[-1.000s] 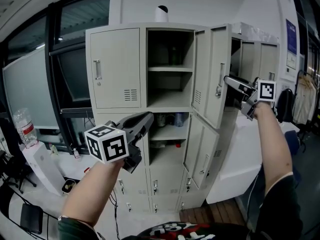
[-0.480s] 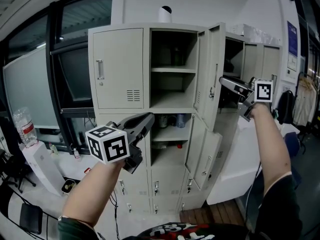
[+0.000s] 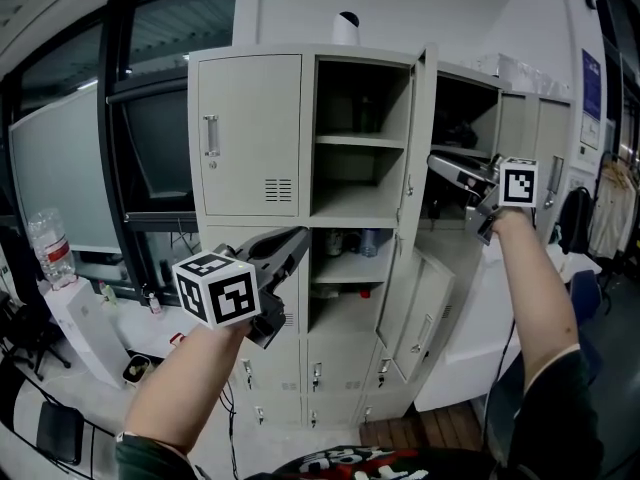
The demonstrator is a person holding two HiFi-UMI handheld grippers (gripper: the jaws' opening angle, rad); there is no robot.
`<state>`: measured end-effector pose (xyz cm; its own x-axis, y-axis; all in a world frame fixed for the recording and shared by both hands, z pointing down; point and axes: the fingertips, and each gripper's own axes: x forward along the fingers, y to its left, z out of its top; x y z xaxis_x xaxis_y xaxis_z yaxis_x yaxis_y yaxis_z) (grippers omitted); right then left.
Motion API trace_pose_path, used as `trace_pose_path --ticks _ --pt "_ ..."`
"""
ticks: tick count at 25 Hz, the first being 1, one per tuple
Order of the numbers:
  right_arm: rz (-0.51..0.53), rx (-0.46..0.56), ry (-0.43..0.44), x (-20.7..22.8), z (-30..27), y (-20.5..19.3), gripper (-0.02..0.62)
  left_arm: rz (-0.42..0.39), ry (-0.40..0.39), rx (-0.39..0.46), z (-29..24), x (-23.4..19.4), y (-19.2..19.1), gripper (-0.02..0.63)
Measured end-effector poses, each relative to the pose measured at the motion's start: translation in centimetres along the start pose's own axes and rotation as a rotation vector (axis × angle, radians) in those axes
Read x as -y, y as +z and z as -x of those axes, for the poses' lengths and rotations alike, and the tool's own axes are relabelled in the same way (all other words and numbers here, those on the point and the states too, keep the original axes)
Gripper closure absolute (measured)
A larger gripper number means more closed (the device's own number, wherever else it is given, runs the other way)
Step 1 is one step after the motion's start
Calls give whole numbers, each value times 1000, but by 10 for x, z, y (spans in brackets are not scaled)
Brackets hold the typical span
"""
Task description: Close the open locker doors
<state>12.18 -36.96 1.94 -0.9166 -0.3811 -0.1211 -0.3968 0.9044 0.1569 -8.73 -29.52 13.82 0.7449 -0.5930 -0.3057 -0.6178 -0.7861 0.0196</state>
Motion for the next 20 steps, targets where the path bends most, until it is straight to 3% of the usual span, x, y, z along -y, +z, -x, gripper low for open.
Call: trace_pose_path --ticks 6,20 --pt "50 -2 16 -16 -35 1 551 11 12 2 11 -13 0 598" --pt "59 0 -53 -3 -99 -3 555 3 46 4 44 -50 9 598"
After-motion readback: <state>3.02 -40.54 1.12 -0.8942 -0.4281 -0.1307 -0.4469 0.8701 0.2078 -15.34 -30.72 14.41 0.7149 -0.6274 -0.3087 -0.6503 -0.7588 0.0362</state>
